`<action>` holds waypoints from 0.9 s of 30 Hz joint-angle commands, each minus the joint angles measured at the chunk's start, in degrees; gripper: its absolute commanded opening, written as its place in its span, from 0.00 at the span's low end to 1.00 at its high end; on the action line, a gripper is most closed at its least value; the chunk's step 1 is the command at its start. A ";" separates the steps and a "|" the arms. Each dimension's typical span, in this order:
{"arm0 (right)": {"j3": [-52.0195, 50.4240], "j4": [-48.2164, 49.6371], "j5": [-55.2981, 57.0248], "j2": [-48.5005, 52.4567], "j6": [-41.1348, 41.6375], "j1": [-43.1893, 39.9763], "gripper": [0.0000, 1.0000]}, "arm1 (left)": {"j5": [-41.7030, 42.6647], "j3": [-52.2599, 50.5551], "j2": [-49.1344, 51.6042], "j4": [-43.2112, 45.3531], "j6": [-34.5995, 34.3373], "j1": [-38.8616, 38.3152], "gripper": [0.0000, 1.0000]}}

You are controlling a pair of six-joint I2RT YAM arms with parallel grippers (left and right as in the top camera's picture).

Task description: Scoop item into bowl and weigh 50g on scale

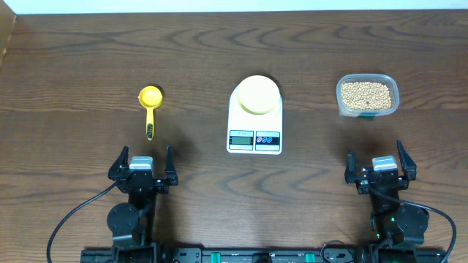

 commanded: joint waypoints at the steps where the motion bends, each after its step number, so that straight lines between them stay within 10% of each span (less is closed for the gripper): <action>1: -0.07 -0.28 0.26 -0.33 -0.02 -0.07 0.99 | 0.74 -0.59 -0.66 -2.49 -0.33 -0.17 0.98; 27: -0.07 -0.28 0.26 -0.33 -0.02 -0.07 0.99 | 0.46 -0.59 2.01 -2.27 -0.33 -0.17 0.98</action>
